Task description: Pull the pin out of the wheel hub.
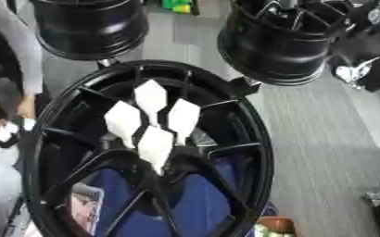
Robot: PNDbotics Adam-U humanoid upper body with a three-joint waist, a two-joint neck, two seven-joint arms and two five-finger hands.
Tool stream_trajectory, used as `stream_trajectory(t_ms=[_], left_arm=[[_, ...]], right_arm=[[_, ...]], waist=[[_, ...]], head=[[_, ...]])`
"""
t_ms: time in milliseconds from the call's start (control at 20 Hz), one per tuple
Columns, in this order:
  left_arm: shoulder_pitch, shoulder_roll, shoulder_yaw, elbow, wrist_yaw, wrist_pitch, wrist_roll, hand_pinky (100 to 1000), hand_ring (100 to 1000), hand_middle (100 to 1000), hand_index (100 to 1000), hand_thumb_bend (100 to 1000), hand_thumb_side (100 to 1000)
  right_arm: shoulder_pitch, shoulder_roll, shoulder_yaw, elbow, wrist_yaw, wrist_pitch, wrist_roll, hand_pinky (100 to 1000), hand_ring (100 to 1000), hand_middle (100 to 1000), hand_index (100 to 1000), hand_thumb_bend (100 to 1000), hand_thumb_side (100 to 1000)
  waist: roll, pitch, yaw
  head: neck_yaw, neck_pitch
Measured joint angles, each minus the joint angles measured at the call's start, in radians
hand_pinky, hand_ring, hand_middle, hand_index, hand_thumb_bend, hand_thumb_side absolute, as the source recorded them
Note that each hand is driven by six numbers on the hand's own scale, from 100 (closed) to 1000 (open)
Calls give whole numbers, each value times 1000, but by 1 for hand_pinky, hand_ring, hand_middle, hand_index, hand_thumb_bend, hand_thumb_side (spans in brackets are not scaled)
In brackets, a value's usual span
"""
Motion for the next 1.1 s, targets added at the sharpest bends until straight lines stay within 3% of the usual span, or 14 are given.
stream_trajectory(t_ms=[450, 950, 1100], left_arm=[[-1, 1, -3, 0, 1, 2, -2, 677, 725, 520, 809, 100, 724], [-1, 8, -3, 0, 9, 2, -2, 677, 727, 520, 810, 100, 726], [-2, 8, -3, 0, 10, 2, -2, 677, 727, 519, 810, 100, 727]], right_arm=[[-218, 136, 148, 0, 40, 17, 134, 896, 888, 873, 894, 100, 451], [-318, 222, 241, 0, 93, -25, 199, 896, 892, 878, 895, 135, 475], [-339, 240, 267, 0, 104, -49, 206, 896, 896, 883, 898, 181, 481]], waist=[[6, 3, -6], [4, 17, -7], [3, 24, -6]], head=[[-8, 0], [0, -1], [3, -6]])
